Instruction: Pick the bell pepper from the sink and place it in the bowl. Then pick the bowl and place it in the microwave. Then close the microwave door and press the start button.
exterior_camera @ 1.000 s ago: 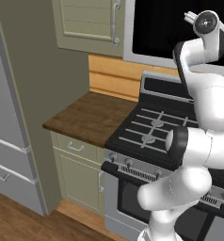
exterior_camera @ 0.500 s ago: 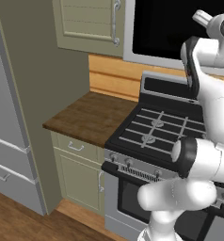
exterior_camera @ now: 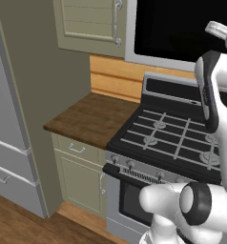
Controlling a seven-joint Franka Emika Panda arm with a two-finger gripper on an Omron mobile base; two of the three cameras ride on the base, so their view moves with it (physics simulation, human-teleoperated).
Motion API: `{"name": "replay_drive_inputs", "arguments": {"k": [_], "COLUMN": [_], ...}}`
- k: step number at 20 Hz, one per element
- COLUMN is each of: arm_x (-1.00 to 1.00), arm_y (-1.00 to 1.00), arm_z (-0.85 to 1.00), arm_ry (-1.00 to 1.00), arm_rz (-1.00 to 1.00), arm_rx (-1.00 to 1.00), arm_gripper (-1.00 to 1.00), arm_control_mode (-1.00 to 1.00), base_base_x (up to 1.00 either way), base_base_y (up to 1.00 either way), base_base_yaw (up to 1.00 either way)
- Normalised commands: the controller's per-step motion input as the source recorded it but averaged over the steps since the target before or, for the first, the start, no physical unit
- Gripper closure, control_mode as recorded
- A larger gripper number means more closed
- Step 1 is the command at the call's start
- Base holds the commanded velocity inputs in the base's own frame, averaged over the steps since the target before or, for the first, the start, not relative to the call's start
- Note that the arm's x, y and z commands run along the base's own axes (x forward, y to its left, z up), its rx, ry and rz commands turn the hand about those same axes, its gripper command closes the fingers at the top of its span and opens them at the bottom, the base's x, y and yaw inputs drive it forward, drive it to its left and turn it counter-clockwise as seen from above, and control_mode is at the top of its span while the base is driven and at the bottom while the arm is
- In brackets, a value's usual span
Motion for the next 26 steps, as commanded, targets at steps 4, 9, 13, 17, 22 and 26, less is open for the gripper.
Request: {"name": "replay_drive_inputs", "arguments": {"k": [4,9,13,17,22,26], "arm_x": [-1.00,-0.83,-0.75,-0.35,-0.28,-0.11], "arm_y": [0.06,-0.02,0.00,-0.17,-0.31,-0.22], "arm_z": [-0.15,-0.09,-0.05,-0.06,-0.01,-0.06], "arm_ry": [-0.03,-0.02,0.01,0.07,0.07,0.06], "arm_rz": [0.00,0.00,0.00,-0.01,-0.04,-0.03], "arm_rx": [-0.17,-0.09,-0.07,-0.04,0.00,0.00], "arm_gripper": [1.00,1.00,1.00,1.00,1.00,1.00], "arm_control_mode": [-1.00,-1.00,-1.00,-1.00,-1.00,-1.00], "base_base_x": [0.00,0.00,0.00,0.00,0.00,0.00], "base_base_y": [0.00,0.00,0.00,0.00,0.00,0.00], "base_base_yaw": [0.00,0.00,0.00,0.00,0.00,0.00]}}
